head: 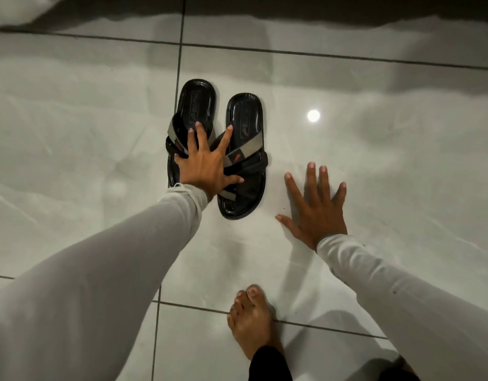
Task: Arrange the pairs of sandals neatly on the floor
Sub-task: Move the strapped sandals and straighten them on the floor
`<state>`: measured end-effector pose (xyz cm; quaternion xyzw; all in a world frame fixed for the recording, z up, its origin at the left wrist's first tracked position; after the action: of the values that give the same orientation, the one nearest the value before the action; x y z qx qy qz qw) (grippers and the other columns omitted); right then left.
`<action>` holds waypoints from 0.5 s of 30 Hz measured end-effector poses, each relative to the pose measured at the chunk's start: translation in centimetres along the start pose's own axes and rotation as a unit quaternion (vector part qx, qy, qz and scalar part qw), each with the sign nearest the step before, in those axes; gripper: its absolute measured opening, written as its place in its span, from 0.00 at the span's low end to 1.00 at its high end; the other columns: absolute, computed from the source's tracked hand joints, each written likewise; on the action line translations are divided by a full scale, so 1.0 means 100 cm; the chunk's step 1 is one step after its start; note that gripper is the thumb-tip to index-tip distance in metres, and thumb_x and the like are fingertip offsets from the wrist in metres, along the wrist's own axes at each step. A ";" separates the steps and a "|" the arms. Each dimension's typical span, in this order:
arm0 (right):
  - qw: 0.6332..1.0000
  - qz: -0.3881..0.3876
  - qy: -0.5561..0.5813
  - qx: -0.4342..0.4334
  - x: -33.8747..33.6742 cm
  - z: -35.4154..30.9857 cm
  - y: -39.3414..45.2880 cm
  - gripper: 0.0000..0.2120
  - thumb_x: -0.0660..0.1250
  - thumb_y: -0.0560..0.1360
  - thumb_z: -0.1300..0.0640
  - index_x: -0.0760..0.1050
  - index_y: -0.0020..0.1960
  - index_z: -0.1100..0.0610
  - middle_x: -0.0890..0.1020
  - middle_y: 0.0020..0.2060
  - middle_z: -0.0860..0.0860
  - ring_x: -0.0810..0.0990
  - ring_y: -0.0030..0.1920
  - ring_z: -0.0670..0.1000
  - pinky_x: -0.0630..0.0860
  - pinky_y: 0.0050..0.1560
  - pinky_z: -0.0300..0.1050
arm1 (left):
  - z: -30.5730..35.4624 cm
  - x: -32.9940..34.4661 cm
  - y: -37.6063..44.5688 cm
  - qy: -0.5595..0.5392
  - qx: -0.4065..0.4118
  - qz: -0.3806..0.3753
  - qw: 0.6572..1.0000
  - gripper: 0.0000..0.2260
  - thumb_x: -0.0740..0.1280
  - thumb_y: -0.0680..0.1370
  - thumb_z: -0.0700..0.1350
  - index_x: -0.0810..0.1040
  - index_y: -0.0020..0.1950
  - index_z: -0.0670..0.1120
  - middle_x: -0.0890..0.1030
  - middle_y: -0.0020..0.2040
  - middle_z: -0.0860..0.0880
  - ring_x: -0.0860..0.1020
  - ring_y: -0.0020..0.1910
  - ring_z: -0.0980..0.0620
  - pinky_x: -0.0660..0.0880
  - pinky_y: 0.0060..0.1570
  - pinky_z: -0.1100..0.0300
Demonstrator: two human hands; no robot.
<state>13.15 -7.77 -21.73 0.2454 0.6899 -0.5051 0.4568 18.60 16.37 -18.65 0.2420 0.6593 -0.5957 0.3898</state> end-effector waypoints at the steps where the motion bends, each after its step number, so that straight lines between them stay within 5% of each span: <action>1: 1.000 0.000 0.001 0.001 0.000 0.000 0.000 0.45 0.52 0.73 0.27 0.43 0.81 0.48 0.46 0.80 0.63 0.46 0.79 0.69 0.55 0.69 0.78 | 0.001 -0.004 0.006 0.000 0.001 -0.002 1.000 0.53 0.73 0.67 0.70 0.40 0.80 0.64 0.41 0.82 0.38 0.44 0.81 0.34 0.62 0.68 0.24; 15: 1.000 -0.003 0.010 0.005 0.001 0.000 -0.001 0.45 0.53 0.73 0.26 0.43 0.81 0.47 0.45 0.80 0.62 0.44 0.79 0.68 0.53 0.70 0.77 | 0.010 -0.030 0.034 -0.001 -0.001 -0.003 1.000 0.53 0.73 0.67 0.69 0.42 0.81 0.63 0.42 0.82 0.39 0.44 0.81 0.35 0.64 0.66 0.24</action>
<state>13.06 -7.77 -21.75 0.2506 0.6922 -0.5079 0.4473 23.24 16.40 -18.24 0.2390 0.6605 -0.5961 0.3890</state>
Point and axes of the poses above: each hand's wrist, its own y-axis towards the middle knuckle, its own x-axis out of the palm, z = x × y, the point moved 9 cm from there along y, towards the middle knuckle
